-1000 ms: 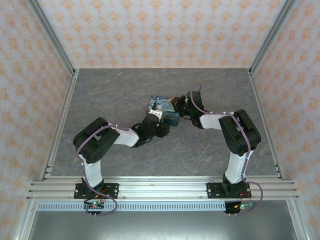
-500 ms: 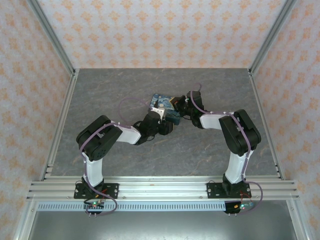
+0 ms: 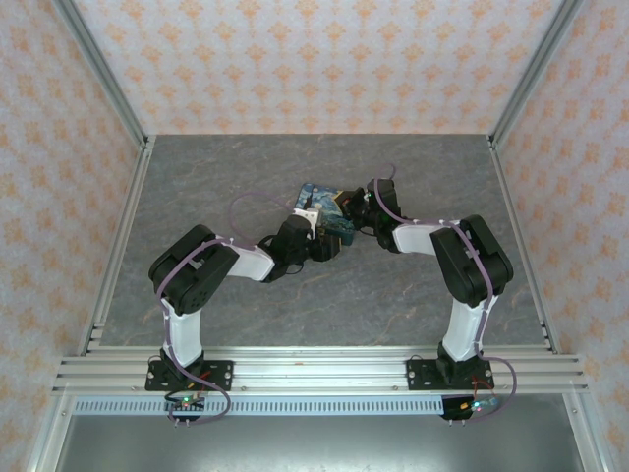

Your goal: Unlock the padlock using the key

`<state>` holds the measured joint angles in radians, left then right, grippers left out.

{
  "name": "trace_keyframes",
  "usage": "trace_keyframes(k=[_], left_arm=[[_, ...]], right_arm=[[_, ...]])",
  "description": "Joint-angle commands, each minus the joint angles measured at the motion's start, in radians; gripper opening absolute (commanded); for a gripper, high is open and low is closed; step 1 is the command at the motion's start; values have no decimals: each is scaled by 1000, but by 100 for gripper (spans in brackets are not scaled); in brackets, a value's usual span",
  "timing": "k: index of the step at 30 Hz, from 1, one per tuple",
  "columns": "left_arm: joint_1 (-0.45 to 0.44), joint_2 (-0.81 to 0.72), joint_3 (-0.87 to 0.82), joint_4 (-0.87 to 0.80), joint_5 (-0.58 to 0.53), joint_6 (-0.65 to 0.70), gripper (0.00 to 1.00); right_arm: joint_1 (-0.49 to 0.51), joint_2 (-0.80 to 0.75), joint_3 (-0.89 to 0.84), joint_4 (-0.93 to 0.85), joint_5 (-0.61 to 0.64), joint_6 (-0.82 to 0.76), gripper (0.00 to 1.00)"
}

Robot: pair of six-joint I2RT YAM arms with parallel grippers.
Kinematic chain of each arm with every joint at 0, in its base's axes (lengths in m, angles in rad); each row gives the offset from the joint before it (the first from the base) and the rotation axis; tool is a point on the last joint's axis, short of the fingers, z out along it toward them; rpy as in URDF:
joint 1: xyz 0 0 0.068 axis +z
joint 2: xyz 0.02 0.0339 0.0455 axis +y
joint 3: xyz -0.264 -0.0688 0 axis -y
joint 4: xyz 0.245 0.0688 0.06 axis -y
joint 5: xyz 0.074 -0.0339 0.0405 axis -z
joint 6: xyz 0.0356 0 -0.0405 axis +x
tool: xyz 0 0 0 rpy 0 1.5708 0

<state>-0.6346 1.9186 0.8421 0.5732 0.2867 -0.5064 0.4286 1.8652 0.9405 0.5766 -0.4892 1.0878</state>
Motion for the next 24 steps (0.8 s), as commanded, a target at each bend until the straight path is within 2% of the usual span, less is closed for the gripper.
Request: trace_keyframes(k=[1,4,10,13,24], left_arm=[[-1,40,44,12,-32,-18,61],[-2,43,48,14,-33,-21,61],[-3,27,21,160,89,-116,61],[-1,0,-3,217,111,-160,61],[1,38,-14,201,35,-212,61]], right_arm=[[4,12,-12,-62,-14,-19,0],[5,13,-12,-61,-14,-18,0],[4,10,-16,-63,-12,-21,0],[5,12,-17,-61,-12,-20,0],[5,14,-20,-52,-11,-17,0]])
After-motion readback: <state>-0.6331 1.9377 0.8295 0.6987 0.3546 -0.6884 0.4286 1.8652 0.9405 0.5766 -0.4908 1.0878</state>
